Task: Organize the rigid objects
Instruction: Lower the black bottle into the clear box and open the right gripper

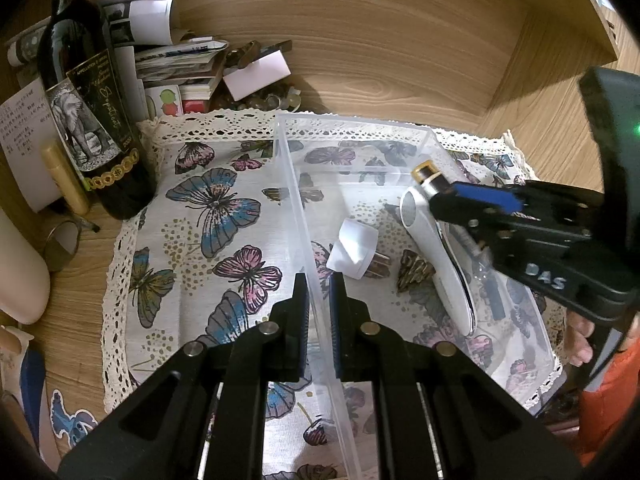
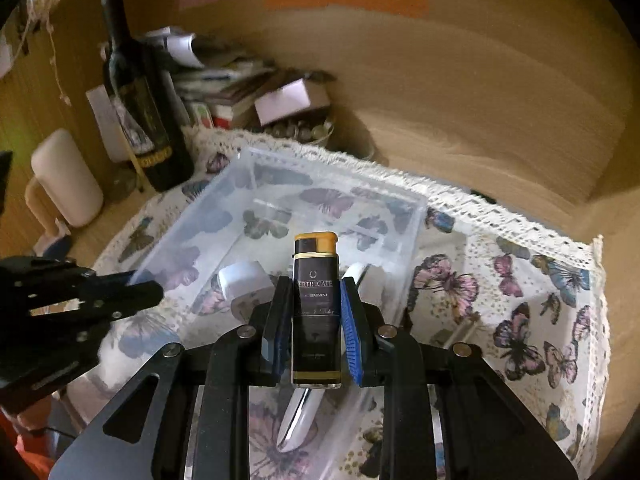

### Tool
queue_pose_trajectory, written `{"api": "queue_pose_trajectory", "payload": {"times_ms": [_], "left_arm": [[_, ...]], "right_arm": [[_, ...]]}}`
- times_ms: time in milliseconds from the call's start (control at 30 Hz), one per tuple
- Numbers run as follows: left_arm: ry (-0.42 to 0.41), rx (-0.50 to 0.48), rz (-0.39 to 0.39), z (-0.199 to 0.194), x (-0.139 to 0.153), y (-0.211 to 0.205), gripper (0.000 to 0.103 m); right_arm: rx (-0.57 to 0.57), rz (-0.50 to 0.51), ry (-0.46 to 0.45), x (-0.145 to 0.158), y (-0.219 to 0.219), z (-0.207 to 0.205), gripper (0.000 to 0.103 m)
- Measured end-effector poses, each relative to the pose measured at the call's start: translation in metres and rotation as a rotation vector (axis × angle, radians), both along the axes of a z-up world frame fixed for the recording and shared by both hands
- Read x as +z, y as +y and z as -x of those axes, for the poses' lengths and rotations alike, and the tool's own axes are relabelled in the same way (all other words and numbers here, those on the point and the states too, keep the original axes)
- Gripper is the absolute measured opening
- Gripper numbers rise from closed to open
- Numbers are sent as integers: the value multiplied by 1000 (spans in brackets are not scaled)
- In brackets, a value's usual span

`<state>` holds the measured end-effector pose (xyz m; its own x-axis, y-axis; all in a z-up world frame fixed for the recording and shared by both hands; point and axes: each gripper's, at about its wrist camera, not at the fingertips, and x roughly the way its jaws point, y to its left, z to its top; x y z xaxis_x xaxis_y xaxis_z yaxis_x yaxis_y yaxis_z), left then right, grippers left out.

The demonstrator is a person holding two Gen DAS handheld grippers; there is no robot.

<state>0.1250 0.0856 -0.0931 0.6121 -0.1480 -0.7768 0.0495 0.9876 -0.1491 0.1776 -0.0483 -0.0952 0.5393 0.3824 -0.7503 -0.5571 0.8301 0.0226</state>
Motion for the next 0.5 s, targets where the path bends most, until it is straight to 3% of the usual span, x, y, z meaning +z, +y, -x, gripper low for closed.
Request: {"api": "queue_pose_trajectory", "payload": {"times_ms": [267,500], "left_arm": [[-1,3,1,0,0,0,9],[-3,4,-10,1,0,-1,9]], "right_arm": [[13,44,-1,-6,4,-6,22],[-15,4,-33,8,-13,3,23]]}}
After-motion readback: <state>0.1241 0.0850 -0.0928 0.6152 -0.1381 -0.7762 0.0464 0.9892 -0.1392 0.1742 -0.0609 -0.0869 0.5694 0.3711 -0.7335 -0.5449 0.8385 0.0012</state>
